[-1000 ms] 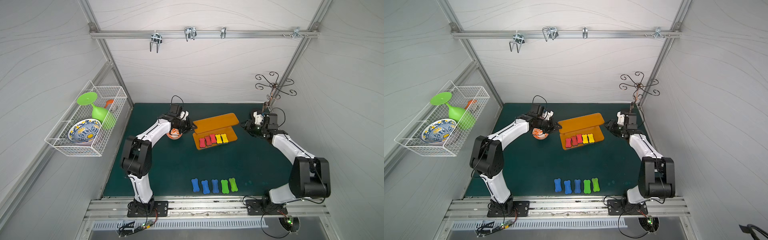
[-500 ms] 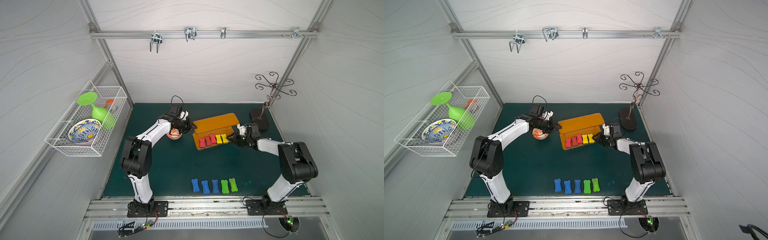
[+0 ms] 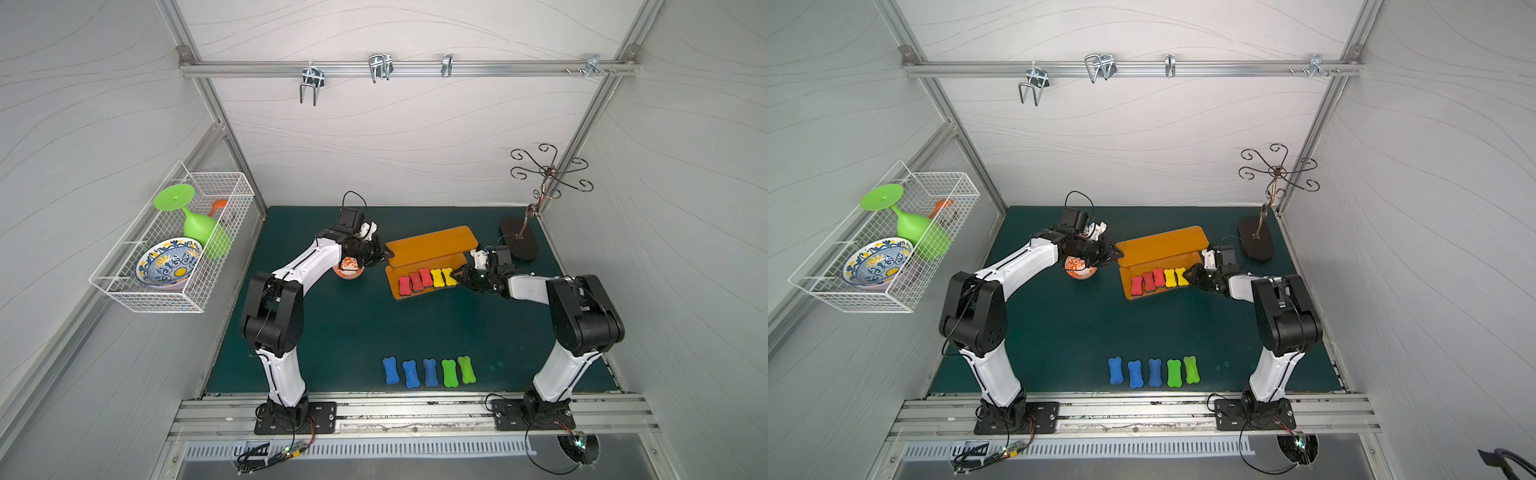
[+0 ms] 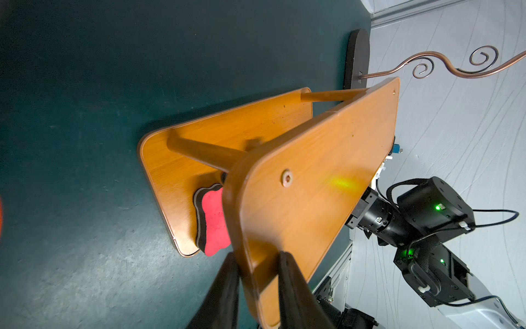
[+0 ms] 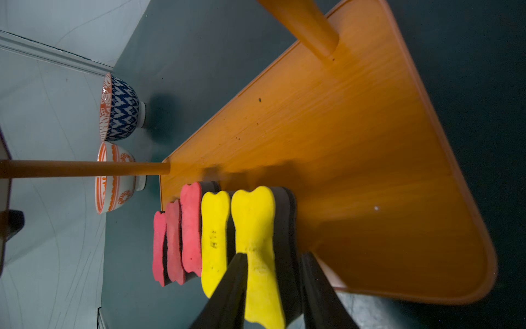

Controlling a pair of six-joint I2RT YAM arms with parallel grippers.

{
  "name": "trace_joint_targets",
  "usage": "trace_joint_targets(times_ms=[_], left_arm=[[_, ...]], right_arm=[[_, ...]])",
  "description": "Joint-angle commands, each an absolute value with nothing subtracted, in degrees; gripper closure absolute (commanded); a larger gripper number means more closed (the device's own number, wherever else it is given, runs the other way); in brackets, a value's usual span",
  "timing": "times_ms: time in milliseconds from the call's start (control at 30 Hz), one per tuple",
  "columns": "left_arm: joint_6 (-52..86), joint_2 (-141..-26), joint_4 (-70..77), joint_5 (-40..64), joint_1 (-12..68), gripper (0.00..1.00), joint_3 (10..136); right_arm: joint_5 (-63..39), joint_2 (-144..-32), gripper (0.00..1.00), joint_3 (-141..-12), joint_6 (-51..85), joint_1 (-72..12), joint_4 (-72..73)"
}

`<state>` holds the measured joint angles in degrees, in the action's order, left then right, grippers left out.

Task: Remove the whiteboard erasers from the shelf
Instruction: Pick up the whiteboard eraser from the shelf.

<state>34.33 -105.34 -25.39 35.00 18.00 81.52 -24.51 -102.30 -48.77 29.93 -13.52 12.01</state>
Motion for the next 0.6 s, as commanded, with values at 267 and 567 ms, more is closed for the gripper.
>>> trace_joint_targets(times_ms=[267,567], left_arm=[[33.31,-104.38,-24.13,34.45,18.07,0.75,81.02],[33.13,-103.64,-24.0,34.45,17.49,0.75,80.43]], right_arm=[[-20.86,-103.18,0.85,-48.41,26.04,-15.08,9.71],[-18.9,-100.5,1.0,-48.51,25.29,-17.31,6.75]])
